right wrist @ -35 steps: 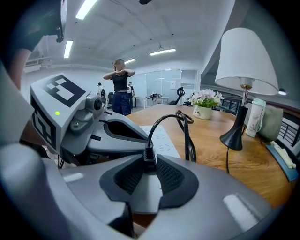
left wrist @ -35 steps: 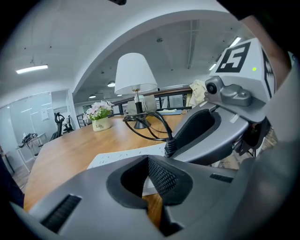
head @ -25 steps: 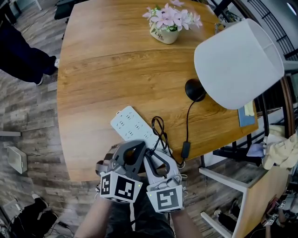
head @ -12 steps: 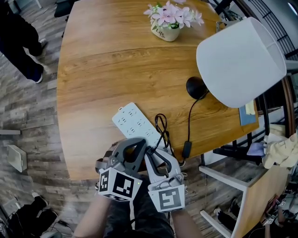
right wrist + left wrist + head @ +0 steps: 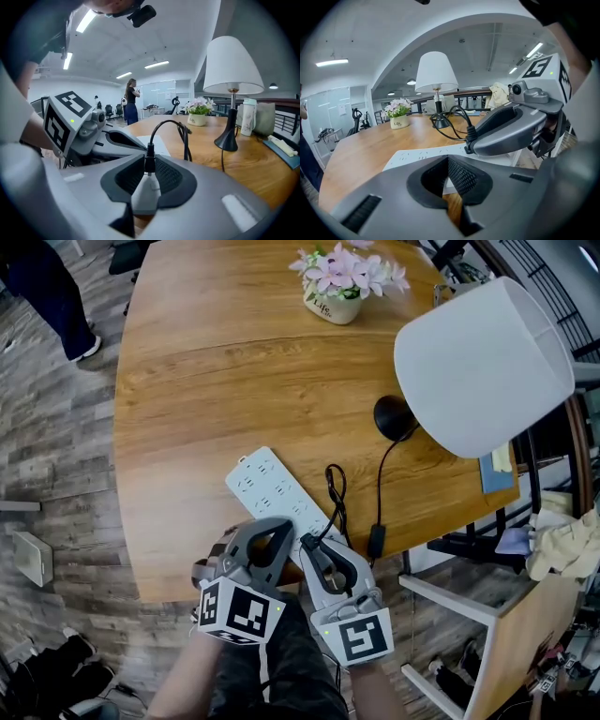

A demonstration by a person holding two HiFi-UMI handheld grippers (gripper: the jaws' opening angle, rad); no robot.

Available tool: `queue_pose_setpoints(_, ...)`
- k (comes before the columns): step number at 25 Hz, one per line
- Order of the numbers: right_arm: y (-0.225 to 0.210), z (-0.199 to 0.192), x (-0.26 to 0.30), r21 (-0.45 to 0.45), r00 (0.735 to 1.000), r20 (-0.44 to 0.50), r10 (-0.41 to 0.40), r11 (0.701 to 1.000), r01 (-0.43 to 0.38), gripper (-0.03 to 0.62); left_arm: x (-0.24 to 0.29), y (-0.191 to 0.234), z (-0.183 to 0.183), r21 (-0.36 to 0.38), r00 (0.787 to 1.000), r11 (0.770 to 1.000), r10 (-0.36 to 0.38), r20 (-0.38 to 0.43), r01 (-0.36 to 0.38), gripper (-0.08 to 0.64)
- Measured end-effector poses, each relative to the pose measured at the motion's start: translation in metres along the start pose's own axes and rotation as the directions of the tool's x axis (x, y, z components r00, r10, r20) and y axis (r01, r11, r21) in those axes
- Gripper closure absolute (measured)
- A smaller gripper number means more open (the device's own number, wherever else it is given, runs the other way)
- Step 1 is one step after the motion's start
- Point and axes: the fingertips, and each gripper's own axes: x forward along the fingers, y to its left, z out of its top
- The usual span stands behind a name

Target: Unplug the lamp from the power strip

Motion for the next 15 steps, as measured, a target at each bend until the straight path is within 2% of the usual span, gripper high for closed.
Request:
queue_pose_setpoints(6, -0.003, 0.000, -0.004, 0.022, 1.000, 0.006, -0.013, 1.000, 0.012, 0.511, -0.001, 0.001, 0.000, -0.010, 1.000, 1.000, 0.000, 0.003, 0.000, 0.565)
queue_pose_setpoints(10, -0.008, 0.000, -0.007, 0.031, 1.000, 0.003, -0.029, 0.999, 0.029, 0.509, -0.003, 0.002, 0.000, -0.051, 1.000, 0.999, 0.005, 0.013, -0.005, 0.565)
queue_pose_setpoints(15, -0.018, -0.002, -0.011, 0.025, 0.999, 0.006, -0.052, 0.998, 0.052, 0.509, -0.012, 0.009, 0.004, -0.132, 0.997, 0.991, 0.032, 0.063, -0.024, 0.565)
